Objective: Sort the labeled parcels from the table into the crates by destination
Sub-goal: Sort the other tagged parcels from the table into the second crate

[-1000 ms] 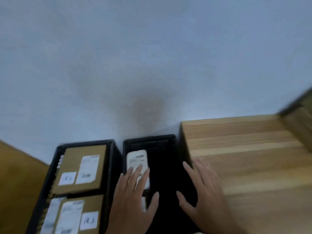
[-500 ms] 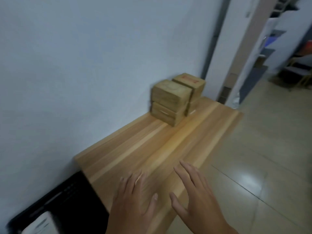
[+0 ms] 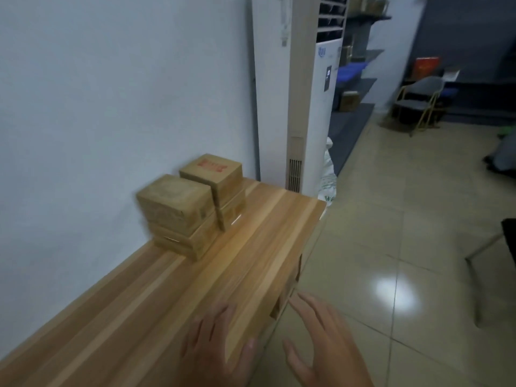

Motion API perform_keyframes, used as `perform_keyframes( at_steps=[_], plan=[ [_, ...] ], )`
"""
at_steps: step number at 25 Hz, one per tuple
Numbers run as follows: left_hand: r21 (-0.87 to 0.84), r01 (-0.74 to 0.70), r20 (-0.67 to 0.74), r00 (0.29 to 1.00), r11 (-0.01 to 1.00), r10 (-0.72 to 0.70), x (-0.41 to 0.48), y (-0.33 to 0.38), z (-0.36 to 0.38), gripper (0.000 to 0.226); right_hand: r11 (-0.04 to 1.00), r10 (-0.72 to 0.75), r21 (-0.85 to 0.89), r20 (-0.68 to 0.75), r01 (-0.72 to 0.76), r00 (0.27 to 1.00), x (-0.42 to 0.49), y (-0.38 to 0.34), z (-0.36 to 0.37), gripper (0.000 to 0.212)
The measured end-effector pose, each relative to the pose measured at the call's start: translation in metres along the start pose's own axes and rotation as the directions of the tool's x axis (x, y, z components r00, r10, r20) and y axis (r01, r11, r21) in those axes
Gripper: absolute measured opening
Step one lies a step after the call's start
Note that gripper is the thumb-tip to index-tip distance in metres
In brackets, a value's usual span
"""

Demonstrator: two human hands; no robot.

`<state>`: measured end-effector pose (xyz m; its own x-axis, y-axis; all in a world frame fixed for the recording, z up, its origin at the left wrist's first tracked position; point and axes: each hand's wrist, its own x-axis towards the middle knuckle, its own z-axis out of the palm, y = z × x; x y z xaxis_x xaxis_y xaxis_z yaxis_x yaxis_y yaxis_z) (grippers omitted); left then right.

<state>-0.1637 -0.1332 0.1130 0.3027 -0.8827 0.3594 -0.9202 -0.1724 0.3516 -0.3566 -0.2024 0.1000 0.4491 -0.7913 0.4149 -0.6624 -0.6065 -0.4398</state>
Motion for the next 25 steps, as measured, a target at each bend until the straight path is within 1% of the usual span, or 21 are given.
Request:
perform_keyframes(
  at_steps=[1,2,3,4,5,6,7,8,9,10,12,13,14,15,16,18,20,22,25],
  plan=[
    [-0.023,0.016,0.079,0.997,1.0,-0.014,0.015,0.007,0.012,0.059,1.0,0.004,0.014,0.021,-0.005,1.0,0.011,0.02,-0.005,0.063],
    [-0.02,0.046,0.121,0.992,0.999,-0.043,0.027,0.01,0.023,0.061,0.999,0.031,-0.014,0.02,-0.03,0.999,0.019,0.036,-0.005,0.066],
    [-0.013,0.051,0.115,0.992,0.999,-0.049,0.036,0.009,0.033,0.062,0.998,0.06,-0.031,0.003,-0.06,0.998,0.026,0.047,-0.006,0.067],
    [-0.011,0.052,0.089,0.995,0.999,-0.05,0.048,0.007,0.045,0.062,0.997,0.066,-0.025,-0.023,-0.066,0.998,0.036,0.06,-0.003,0.063],
    [-0.001,0.043,0.066,0.997,0.999,-0.043,0.065,0.006,0.055,0.061,0.999,0.041,-0.006,-0.064,-0.041,0.997,0.053,0.071,0.0,0.053],
    [0.032,0.049,0.018,0.999,0.998,-0.05,0.085,0.007,0.064,0.059,1.0,-0.02,-0.012,-0.087,0.019,0.996,0.07,0.081,0.006,0.045],
    [0.02,0.056,-0.004,0.998,0.998,-0.056,0.104,0.006,0.073,0.057,0.997,-0.074,-0.015,-0.077,0.073,0.994,0.088,0.086,0.011,0.047],
    [-0.007,0.066,-0.051,0.996,0.998,-0.067,0.127,0.005,0.083,0.058,0.989,-0.147,-0.038,-0.091,0.144,0.985,0.112,0.095,0.018,0.054],
    [-0.033,0.094,-0.046,0.994,0.995,-0.096,0.147,0.003,0.09,0.059,0.985,-0.166,-0.056,-0.091,0.161,0.982,0.136,0.104,0.023,0.06],
    [-0.037,0.127,-0.036,0.991,0.991,-0.128,0.167,-0.002,0.099,0.06,0.983,-0.173,-0.082,-0.082,0.167,0.981,0.158,0.111,0.028,0.061],
    [-0.063,0.194,-0.059,0.978,0.979,-0.198,0.209,-0.012,0.118,0.062,0.979,-0.157,-0.142,-0.076,0.145,0.985,0.202,0.126,0.044,0.044],
    [-0.097,0.231,-0.054,0.97,0.968,-0.237,0.23,-0.017,0.125,0.062,0.982,-0.134,-0.143,-0.052,0.126,0.99,0.229,0.133,0.052,0.047],
    [-0.12,0.247,-0.059,0.965,0.962,-0.255,0.249,-0.022,0.13,0.062,0.983,-0.128,-0.13,0.002,0.127,0.992,0.252,0.138,0.059,0.059],
    [-0.121,0.25,-0.066,0.964,0.961,-0.259,0.267,-0.026,0.135,0.062,0.983,-0.138,-0.115,0.044,0.143,0.989,0.274,0.144,0.067,0.068],
    [-0.118,0.259,-0.053,0.962,0.959,-0.267,0.286,-0.032,0.141,0.062,0.981,-0.161,-0.098,0.074,0.168,0.984,0.296,0.149,0.076,0.072],
    [-0.082,0.291,-0.011,0.956,0.953,-0.293,0.315,-0.043,0.153,0.065,0.975,-0.202,-0.071,0.119,0.211,0.972,0.334,0.158,0.092,0.071],
    [-0.062,0.325,-0.024,0.945,0.944,-0.327,0.337,-0.055,0.16,0.064,0.963,-0.257,-0.052,0.136,0.266,0.957,0.367,0.165,0.11,0.073],
    [-0.027,0.363,-0.029,0.931,0.931,-0.364,0.357,-0.064,0.17,0.064,0.952,-0.302,0.003,0.159,0.305,0.94,0.401,0.175,0.129,0.079],
    [0.026,0.495,-0.028,0.869,0.869,-0.494,0.381,-0.074,0.191,0.072,0.932,-0.361,0.105,0.165,0.348,0.918,0.45,0.194,0.164,0.076]
  ],
)
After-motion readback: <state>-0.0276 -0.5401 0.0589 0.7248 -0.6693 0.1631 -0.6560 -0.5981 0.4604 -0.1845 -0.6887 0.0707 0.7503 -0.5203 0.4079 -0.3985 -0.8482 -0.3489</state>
